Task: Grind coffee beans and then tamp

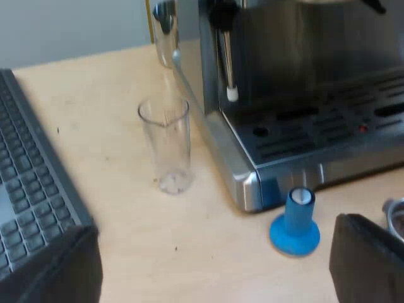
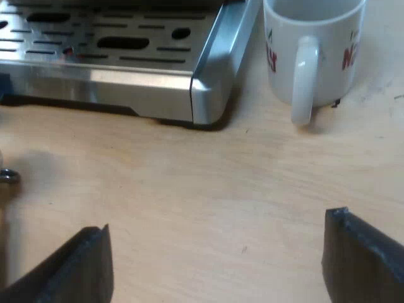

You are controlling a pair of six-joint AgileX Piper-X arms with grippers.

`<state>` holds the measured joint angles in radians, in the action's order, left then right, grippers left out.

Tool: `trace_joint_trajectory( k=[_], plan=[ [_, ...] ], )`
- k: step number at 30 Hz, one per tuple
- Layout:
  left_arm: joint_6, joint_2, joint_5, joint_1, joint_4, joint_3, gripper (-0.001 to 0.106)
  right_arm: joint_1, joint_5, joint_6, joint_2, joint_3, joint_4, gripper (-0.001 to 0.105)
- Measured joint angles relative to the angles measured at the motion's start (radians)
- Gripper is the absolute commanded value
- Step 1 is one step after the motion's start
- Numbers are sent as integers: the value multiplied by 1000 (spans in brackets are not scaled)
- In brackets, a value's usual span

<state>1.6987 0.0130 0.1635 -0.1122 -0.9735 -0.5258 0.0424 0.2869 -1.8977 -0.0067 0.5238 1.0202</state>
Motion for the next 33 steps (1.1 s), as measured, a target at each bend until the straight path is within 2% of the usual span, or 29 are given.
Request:
trace_joint_trajectory(
  k=[10, 33],
  plan=[
    [-29, 0, 33, 0, -8, 43, 82, 0, 0, -2, 0, 0, 16, 70],
    [-29, 0, 47, 0, -3, 45, 82, 0, -3, -2, 0, 0, 16, 70]
  ],
)
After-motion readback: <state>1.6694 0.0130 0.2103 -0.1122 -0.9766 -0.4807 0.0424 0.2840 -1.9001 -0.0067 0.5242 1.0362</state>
